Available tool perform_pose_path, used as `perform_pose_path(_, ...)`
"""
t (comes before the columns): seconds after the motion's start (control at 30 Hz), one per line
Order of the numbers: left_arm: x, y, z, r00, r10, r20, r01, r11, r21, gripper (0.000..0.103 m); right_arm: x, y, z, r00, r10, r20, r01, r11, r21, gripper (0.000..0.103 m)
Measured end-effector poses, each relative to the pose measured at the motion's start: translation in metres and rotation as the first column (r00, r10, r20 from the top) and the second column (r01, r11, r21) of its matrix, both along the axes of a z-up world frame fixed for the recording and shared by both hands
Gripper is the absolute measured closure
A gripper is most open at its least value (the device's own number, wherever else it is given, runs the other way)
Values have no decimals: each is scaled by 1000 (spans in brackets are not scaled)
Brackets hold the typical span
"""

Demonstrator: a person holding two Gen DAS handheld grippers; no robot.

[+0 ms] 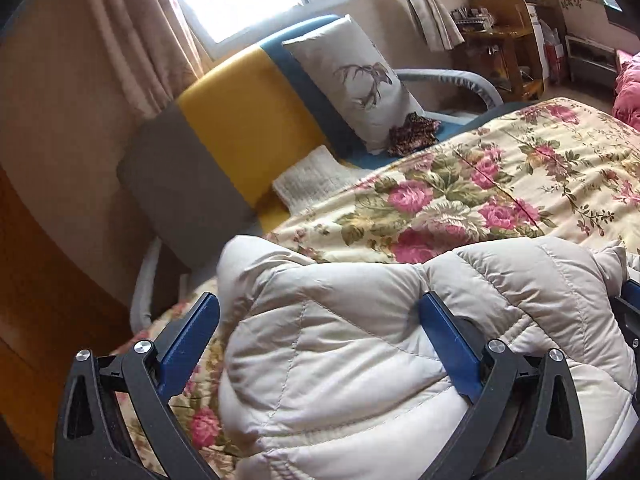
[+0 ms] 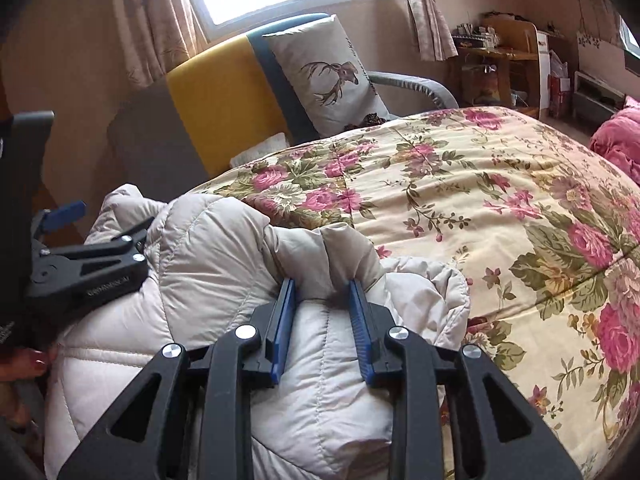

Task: Fold large clothes

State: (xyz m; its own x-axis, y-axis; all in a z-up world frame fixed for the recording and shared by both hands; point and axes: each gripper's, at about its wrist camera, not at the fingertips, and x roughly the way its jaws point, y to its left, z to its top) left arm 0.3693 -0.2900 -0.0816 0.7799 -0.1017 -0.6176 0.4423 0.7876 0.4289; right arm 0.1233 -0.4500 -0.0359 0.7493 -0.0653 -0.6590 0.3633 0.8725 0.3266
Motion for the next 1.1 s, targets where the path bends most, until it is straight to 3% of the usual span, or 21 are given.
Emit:
perform_pose_path(0.1,21,0,-16,992,5,-129,-10,999,-40,4,2,-6,-3,1000,-13,-21,14,999,41,76)
perform_pose_path(0.33,35,-9,-41,987,7,-162,-13,999,-38,3,13,-5,-9,997,-45,-65,46,999,15,76)
perform_pose_path(0.53,11,6,-26,997,33,-62,-36,998,-47,4,10,0,-7,998,-28,-49,28,1000,-8,74)
perform_pose_path(0.7,-29,43,0,991,2,-133,-25,984,-176,4,6,-1,-6,999,-28,-36,27,1000,-11,72)
perform_pose_path(0.8,-72,60,13,987,-74,-140,39,971,-234,4,6,-2,-6,999,-32,-35,32,999,-3,71)
perform_pose_path(0.83,-85,61,14,987,-98,-129,67,971,-231,4,5,-2,-6,999,-34,-34,34,999,-4,70)
perform_pose_path(0.97,-126,62,-2,994,-99,43,105,981,-164,4,3,0,-4,999,-36,-25,36,999,-18,66)
perform_pose_path(1.1,-108,69,-16,994,-102,-33,91,966,-242,3,0,3,-2,999,-42,-29,40,998,-53,63)
